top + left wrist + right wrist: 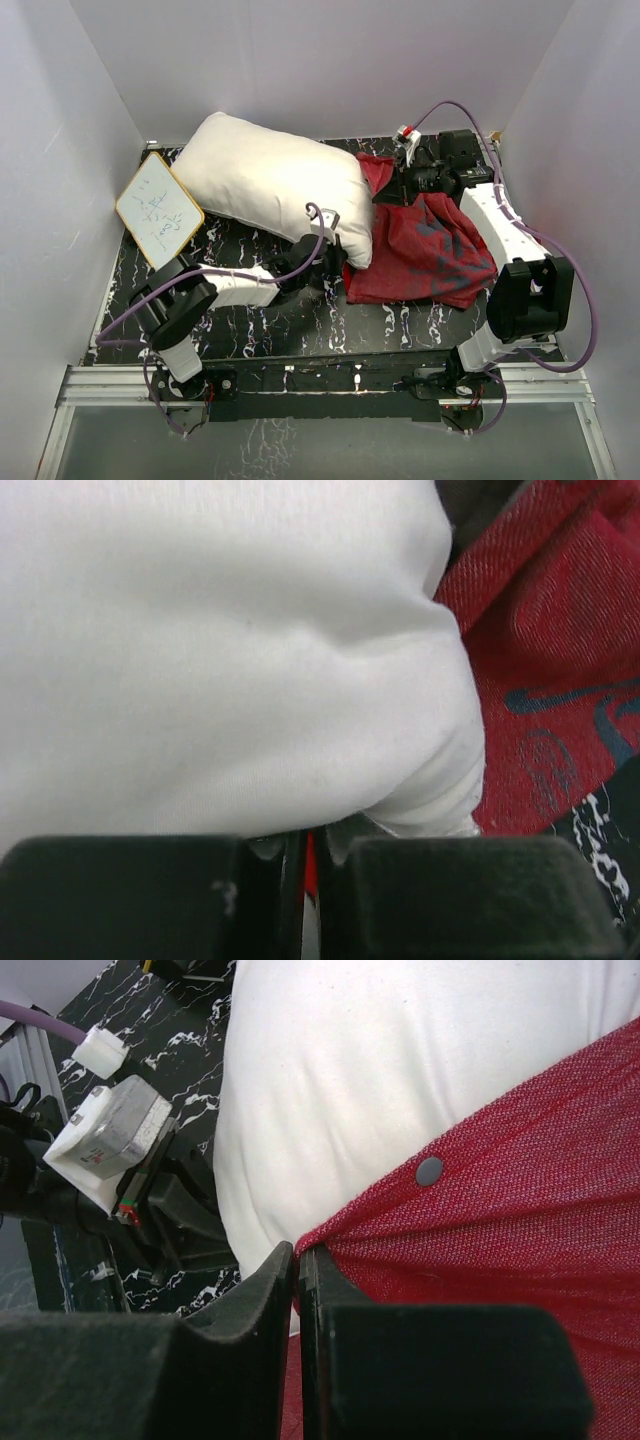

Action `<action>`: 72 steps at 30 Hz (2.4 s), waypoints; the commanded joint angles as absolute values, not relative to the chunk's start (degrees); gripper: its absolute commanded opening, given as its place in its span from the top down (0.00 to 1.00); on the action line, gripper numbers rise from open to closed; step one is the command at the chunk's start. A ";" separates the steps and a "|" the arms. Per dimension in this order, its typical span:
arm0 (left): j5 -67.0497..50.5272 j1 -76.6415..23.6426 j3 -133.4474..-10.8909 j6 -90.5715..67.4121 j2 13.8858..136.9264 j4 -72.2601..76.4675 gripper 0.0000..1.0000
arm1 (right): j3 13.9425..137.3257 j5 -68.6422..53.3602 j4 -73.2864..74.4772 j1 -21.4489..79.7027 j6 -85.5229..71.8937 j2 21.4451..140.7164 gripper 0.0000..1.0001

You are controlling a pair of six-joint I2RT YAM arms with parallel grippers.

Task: Put the pillow into the pillowcase

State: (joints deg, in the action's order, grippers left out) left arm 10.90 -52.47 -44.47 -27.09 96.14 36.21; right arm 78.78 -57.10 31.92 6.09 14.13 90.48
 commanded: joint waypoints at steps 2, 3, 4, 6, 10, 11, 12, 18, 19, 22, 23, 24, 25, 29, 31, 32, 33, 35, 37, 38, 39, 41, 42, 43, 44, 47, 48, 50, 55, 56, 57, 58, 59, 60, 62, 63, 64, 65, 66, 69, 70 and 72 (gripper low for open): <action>24.27 -52.38 -53.40 -31.19 101.52 37.24 1.00 | 80.78 -63.47 32.89 6.24 14.14 85.64 0.92; 26.24 -52.38 -55.86 -32.17 102.89 36.17 1.00 | 81.64 -63.81 33.85 6.24 14.29 85.39 0.92; 28.12 -52.38 -57.50 -33.05 103.99 35.20 1.00 | 82.76 -63.96 34.92 6.23 14.59 85.27 0.92; 31.87 -52.27 -59.90 -33.64 106.04 34.54 1.00 | 84.99 -64.16 37.91 6.24 15.49 85.46 0.92; 34.42 -51.41 -63.32 -34.75 108.87 33.70 1.00 | 88.10 -67.05 42.94 6.24 17.50 86.19 0.92; 35.01 -51.36 -63.70 -34.46 109.32 34.19 1.00 | 88.86 -67.52 43.73 6.24 17.40 86.41 0.92; 35.48 -51.35 -63.99 -34.29 109.61 34.77 1.00 | 89.90 -68.05 44.70 6.24 17.46 86.57 0.92; 34.54 -51.39 -61.30 -25.45 110.74 47.47 1.00 | 98.69 -69.56 51.55 6.20 18.42 89.23 0.92; 34.08 -51.38 -60.55 -23.70 110.86 49.93 1.00 | 100.06 -70.32 52.79 6.23 18.49 89.77 0.93; 32.53 -51.34 -58.73 -19.31 111.29 56.34 1.00 | 102.65 -72.21 55.30 6.24 16.88 90.98 0.92; 31.29 -51.34 -58.33 -18.28 111.49 58.48 1.00 | 103.04 -72.45 55.45 6.24 16.16 91.09 0.92; 29.89 -51.41 -58.11 -17.07 111.85 60.35 1.00 | 103.13 -72.43 55.04 6.24 15.14 91.21 0.92; 28.15 -51.44 -58.19 -16.11 112.11 61.77 1.00 | 103.07 -72.27 54.18 6.24 14.11 91.21 0.92; 21.20 -51.51 -59.46 -13.53 113.59 62.37 1.00 | 105.13 -70.81 53.39 6.24 12.21 92.63 0.92; 22.13 -51.52 -59.23 -13.59 113.72 61.73 1.00 | 107.22 -72.55 55.72 6.24 12.95 93.55 0.92; 23.50 -51.52 -58.87 -13.81 113.55 61.59 1.00 | 107.49 -73.44 56.17 6.24 13.08 93.49 0.92; 25.50 -51.46 -58.71 -14.22 113.26 60.97 1.00 | 107.26 -73.82 56.13 6.24 13.09 93.04 0.92; 30.23 -50.98 -58.60 -17.40 112.41 58.14 1.00 | 106.07 -73.81 56.02 6.26 13.14 91.98 0.92; 36.72 -50.70 -57.68 -23.64 110.80 55.06 1.00 | 105.02 -74.04 56.95 6.31 14.42 91.23 0.92; 39.47 -50.24 -56.59 -28.37 109.57 53.89 1.00 | 104.12 -74.47 57.18 6.29 14.84 90.82 0.92; 40.22 -49.45 -54.89 -34.19 107.88 53.31 1.00 | 103.01 -74.72 57.17 6.32 15.12 90.29 0.92; 38.92 -47.93 -52.58 -43.36 106.48 53.70 1.00 | 99.81 -74.57 55.86 6.75 15.04 88.98 0.92; 37.75 -47.53 -52.39 -44.94 106.42 54.56 1.00 | 97.75 -74.09 54.91 7.25 14.77 88.19 0.92; 36.64 -47.47 -52.75 -45.22 106.50 55.22 1.00 | 95.91 -73.54 54.09 7.71 14.61 87.69 0.92; 35.55 -47.42 -53.93 -45.26 106.56 54.98 1.00 | 93.85 -73.03 53.53 8.20 14.64 87.18 0.92; 33.01 -47.59 -57.26 -43.08 107.33 54.17 1.00 | 91.08 -72.15 52.48 9.35 14.53 86.53 0.92; 32.36 -47.82 -58.43 -41.83 107.78 53.74 1.00 | 91.13 -71.89 52.33 9.66 14.46 86.41 0.92; 29.94 -48.25 -60.75 -38.82 109.45 53.04 1.00 | 92.84 -72.01 52.09 9.80 13.85 86.71 0.92; 20.32 -49.79 -61.87 -34.88 114.34 55.28 1.00 | 100.16 -74.22 49.65 9.92 9.71 89.56 0.92; 18.63 -49.99 -61.38 -34.72 114.77 56.38 1.00 | 101.41 -73.89 49.28 9.93 9.11 90.09 0.92; 17.38 -50.05 -60.60 -34.40 115.08 57.58 1.00 | 102.29 -73.00 48.42 9.88 8.34 90.57 0.92; 16.20 -50.15 -59.91 -34.05 115.07 58.45 1.00 | 103.04 -72.19 47.47 9.92 7.69 90.90 0.92; 14.53 -50.11 -59.26 -33.63 114.82 58.87 1.00 | 103.40 -70.57 45.96 9.93 6.62 91.10 0.92; 12.66 -50.19 -58.67 -33.01 114.45 58.96 1.00 | 103.37 -69.28 43.89 9.90 5.38 91.37 0.92; 7.85 -50.28 -57.51 -32.06 113.58 58.87 1.00 | 102.81 -65.83 39.03 9.78 2.49 92.10 0.92; 5.53 -50.50 -56.88 -31.47 113.18 58.83 1.00 | 102.32 -63.71 36.61 9.80 1.45 92.72 0.92; 3.64 -50.71 -56.01 -30.78 112.46 58.52 1.00 | 101.86 -61.23 34.48 9.82 0.71 93.59 0.92; 2.42 -50.88 -54.99 -30.18 110.99 57.84 1.00 | 101.36 -58.27 33.04 9.84 0.66 94.62 0.92; 1.75 -51.07 -53.55 -29.78 109.52 57.14 0.95 | 100.76 -54.68 31.46 9.79 0.79 95.69 0.92; 1.99 -51.34 -48.29 -28.39 102.51 54.40 0.69 | 97.94 -47.75 27.14 7.96 0.88 99.32 0.91; 2.11 -51.34 -46.66 -27.41 99.65 52.51 0.62 | 97.42 -47.40 26.55 6.93 0.82 101.47 0.91; 1.44 -51.41 -45.35 -25.60 94.06 46.80 0.49 | 97.04 -47.14 26.49 5.96 1.73 104.83 0.91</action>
